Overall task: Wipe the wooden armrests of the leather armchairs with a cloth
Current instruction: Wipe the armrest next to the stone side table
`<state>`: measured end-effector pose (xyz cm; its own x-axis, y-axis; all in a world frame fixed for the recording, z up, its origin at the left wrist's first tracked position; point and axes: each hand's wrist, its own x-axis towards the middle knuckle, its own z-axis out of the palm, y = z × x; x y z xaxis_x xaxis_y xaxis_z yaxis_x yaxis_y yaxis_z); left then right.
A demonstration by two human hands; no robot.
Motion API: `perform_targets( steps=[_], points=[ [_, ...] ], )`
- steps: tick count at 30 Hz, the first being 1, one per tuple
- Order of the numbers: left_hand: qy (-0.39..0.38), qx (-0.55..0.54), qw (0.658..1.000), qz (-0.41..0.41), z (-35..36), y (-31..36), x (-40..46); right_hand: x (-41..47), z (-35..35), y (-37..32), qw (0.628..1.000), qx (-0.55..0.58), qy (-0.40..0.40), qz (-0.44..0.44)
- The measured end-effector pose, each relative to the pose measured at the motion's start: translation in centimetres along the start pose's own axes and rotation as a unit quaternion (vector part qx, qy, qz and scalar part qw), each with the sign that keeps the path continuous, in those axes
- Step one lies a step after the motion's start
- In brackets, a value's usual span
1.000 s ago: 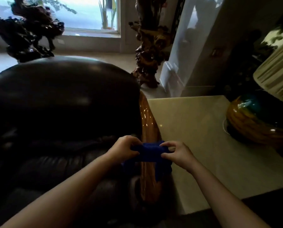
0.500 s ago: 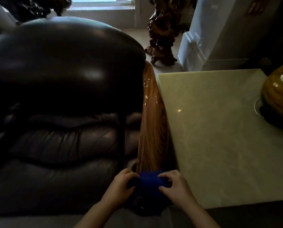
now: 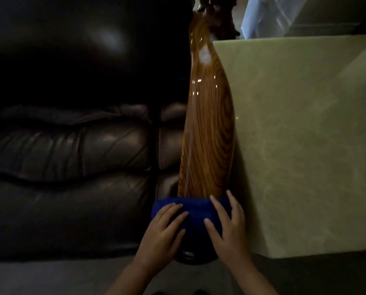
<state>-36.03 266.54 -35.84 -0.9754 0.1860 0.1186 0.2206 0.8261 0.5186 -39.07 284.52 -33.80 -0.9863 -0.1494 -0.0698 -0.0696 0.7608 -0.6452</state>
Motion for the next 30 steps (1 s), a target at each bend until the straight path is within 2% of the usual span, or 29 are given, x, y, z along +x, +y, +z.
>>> perform_targets(
  steps=[3, 5, 7, 9, 13, 17, 21, 26, 30],
  points=[
    [0.082, -0.043, 0.993, -0.074, 2.0, 0.7, 0.0, -0.4, 2.9, 0.0, 0.997, 0.057, 0.044, -0.007],
    [0.135, -0.078, 0.976, -0.149, 3.1, 1.3, 1.2, -0.2, 4.4, -0.1, 0.995, 0.052, 0.091, 0.002],
    [0.161, -0.107, 0.960, -0.203, 4.4, 1.4, 2.9, 0.5, 5.6, -0.1, 0.989, 0.042, 0.139, 0.023],
    [0.175, -0.128, 0.951, -0.221, 5.4, 1.3, 4.1, 1.1, 6.4, 0.2, 0.982, 0.037, 0.182, 0.031],
    [0.203, -0.149, 0.948, -0.194, 6.8, 0.9, 4.2, 1.5, 7.5, 1.1, 0.975, 0.040, 0.217, 0.011],
    [0.186, -0.158, 0.953, -0.180, 6.6, 0.9, 4.3, 1.8, 7.2, 1.4, 0.978, -0.010, 0.205, -0.018],
    [0.168, -0.178, 0.953, -0.178, 5.0, 0.5, 7.6, 5.7, 5.2, 0.2, 0.977, -0.072, 0.203, -0.013],
    [0.193, -0.115, 0.963, -0.152, 3.6, 0.1, 8.2, 5.5, 3.2, 0.0, 0.978, -0.087, 0.190, -0.018],
    [0.097, -0.139, 0.979, -0.114, 3.9, -0.2, 7.2, 4.5, 3.7, 0.1, 0.985, -0.120, 0.118, -0.022]
  ],
)
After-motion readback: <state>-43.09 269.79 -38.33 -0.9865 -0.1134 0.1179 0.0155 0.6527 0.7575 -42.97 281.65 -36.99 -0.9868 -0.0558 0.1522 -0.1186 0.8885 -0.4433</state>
